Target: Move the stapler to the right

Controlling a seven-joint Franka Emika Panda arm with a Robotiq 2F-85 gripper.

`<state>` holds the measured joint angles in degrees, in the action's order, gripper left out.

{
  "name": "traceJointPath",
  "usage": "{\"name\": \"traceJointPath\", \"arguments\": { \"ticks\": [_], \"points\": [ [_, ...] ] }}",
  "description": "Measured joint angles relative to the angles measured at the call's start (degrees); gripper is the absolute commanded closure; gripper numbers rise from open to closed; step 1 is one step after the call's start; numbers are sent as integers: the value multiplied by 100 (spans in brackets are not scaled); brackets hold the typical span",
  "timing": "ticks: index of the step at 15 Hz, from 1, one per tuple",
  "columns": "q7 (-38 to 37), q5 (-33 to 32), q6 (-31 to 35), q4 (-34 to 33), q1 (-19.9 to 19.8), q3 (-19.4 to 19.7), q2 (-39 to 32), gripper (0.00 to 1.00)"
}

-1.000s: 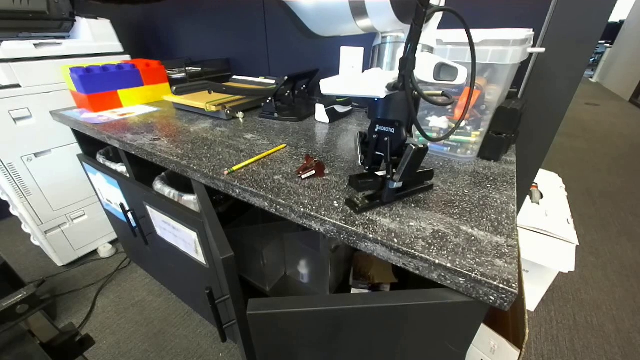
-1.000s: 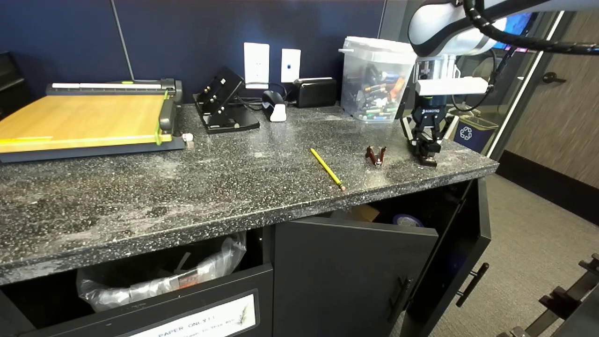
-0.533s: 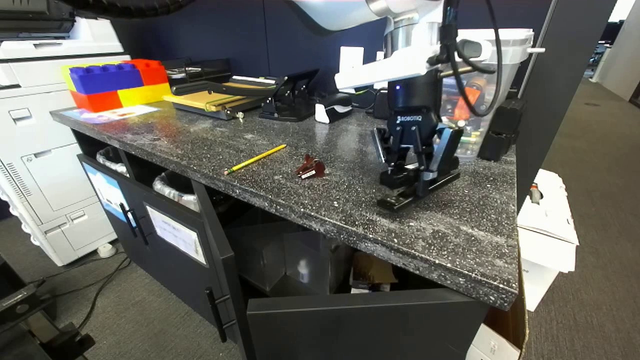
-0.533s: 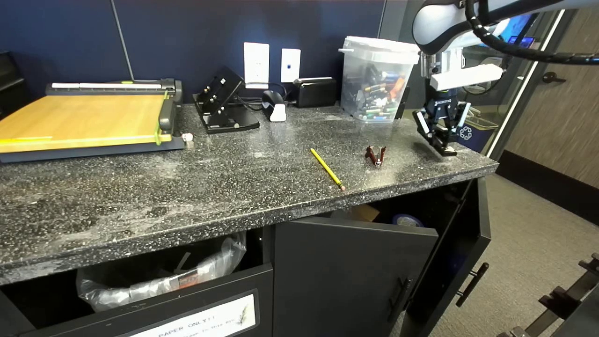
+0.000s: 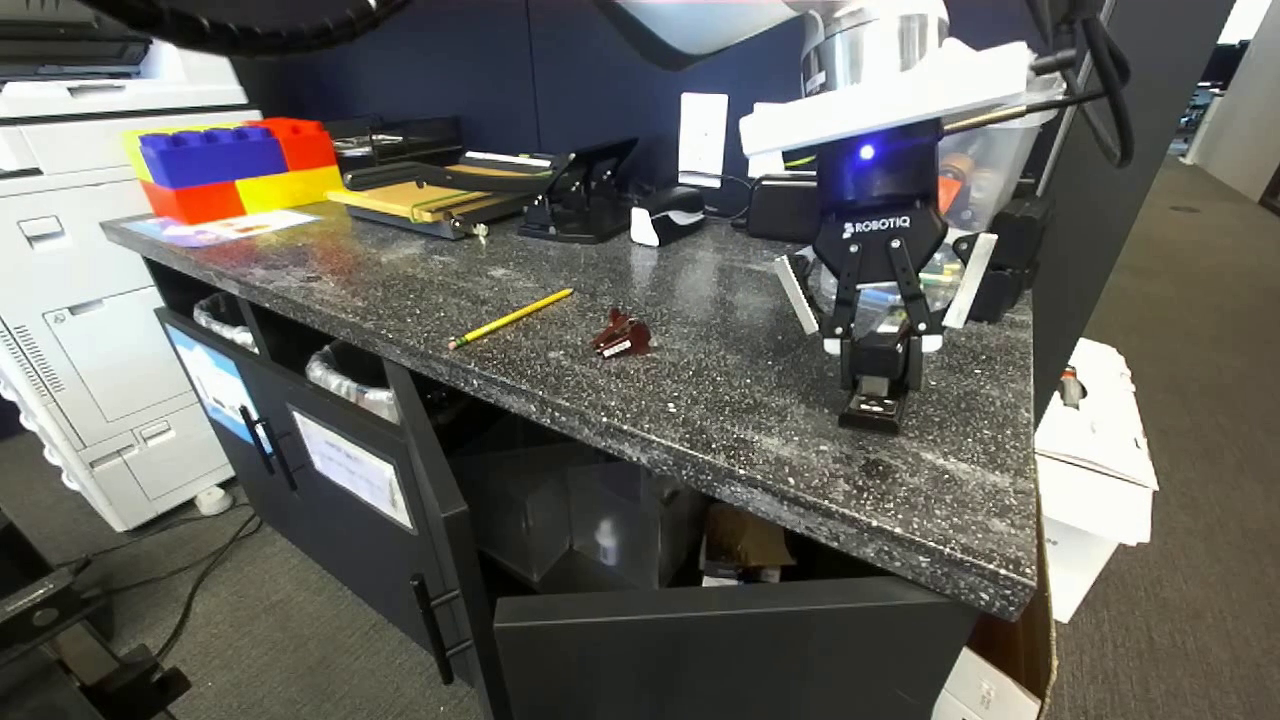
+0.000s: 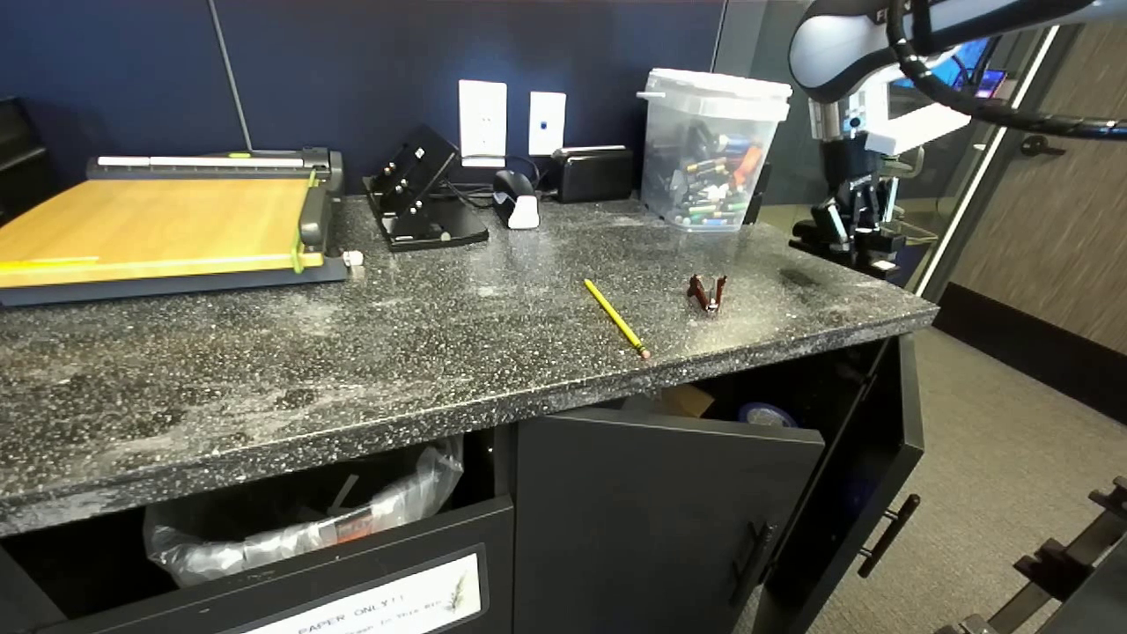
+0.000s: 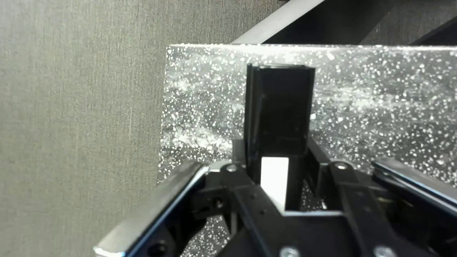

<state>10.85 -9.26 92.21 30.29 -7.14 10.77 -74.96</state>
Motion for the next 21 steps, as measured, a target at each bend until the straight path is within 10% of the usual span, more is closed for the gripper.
{"name": "traceJointPath", "arguments": {
  "ticks": [11,13,21],
  "points": [
    [1430,-118,436,-407,-255,-5,-482,84],
    [1547,-161,430,-404,-282,-4,-528,33],
    [1018,-393,420,-516,-296,105,-421,0]
  ]
}}
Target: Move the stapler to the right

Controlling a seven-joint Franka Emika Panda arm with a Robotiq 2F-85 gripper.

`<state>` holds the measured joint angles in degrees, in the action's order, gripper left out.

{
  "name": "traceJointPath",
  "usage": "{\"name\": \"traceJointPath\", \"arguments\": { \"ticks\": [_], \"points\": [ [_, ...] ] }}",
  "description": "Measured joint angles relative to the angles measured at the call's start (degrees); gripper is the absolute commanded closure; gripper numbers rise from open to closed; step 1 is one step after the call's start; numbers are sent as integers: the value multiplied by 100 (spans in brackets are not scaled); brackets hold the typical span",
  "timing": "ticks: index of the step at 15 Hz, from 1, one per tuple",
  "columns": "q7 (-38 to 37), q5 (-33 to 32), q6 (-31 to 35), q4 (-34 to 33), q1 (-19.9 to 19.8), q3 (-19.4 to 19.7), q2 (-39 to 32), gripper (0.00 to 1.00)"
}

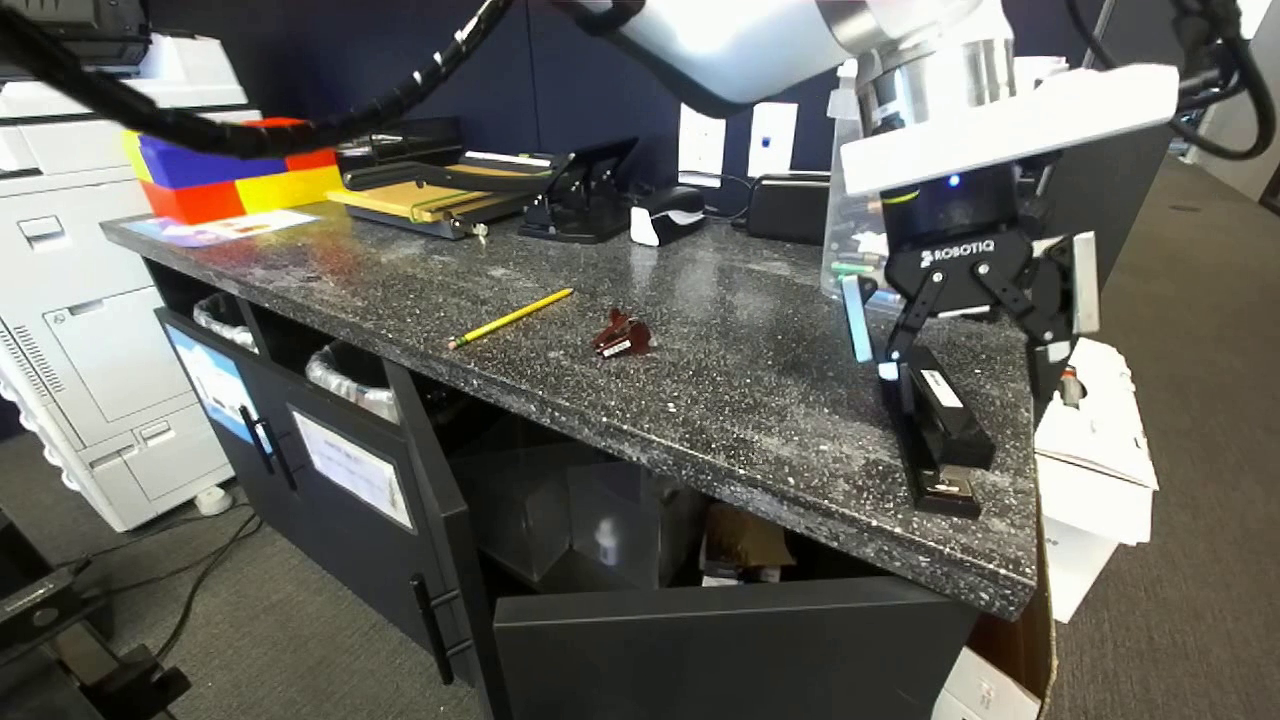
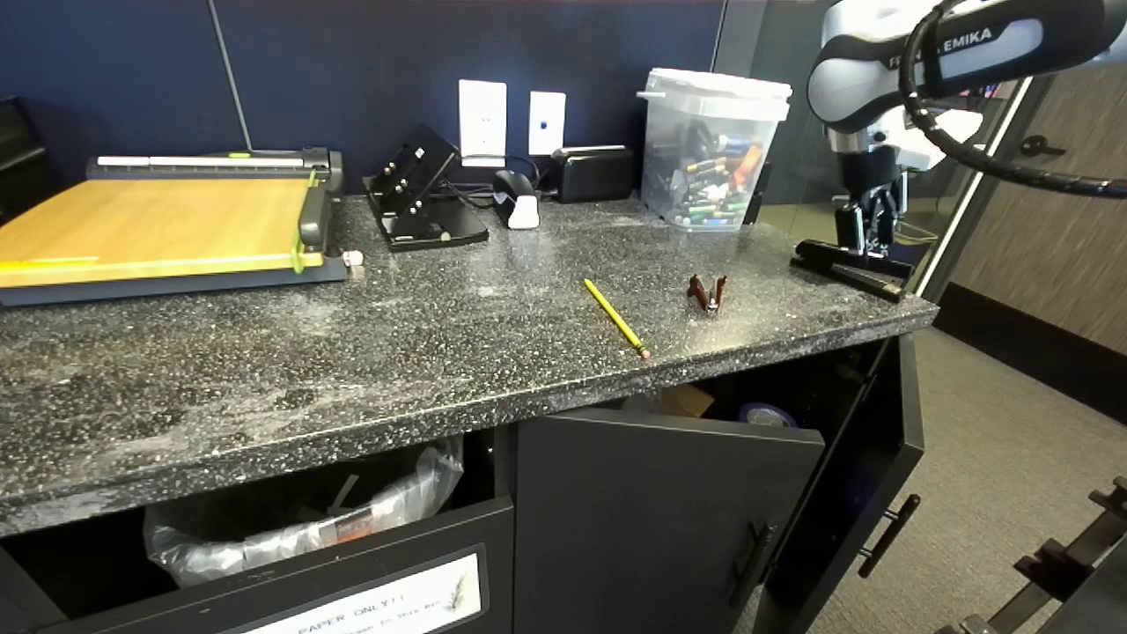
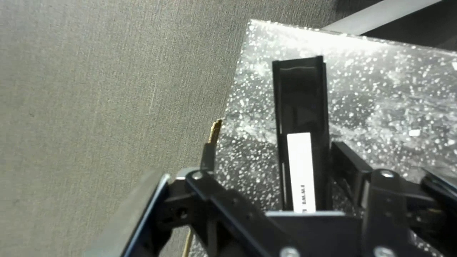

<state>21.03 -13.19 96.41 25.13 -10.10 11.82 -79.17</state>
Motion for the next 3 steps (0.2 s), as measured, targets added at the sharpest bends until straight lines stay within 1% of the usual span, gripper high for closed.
{"name": "traceJointPath", "arguments": {
  "ticks": [1,2,3],
  "points": [
    [-67,33,-152,-5,-24,-18,139,4],
    [-93,81,-509,-3,-44,-55,313,0],
    [-93,135,-810,10,-57,-86,491,0]
  ]
}}
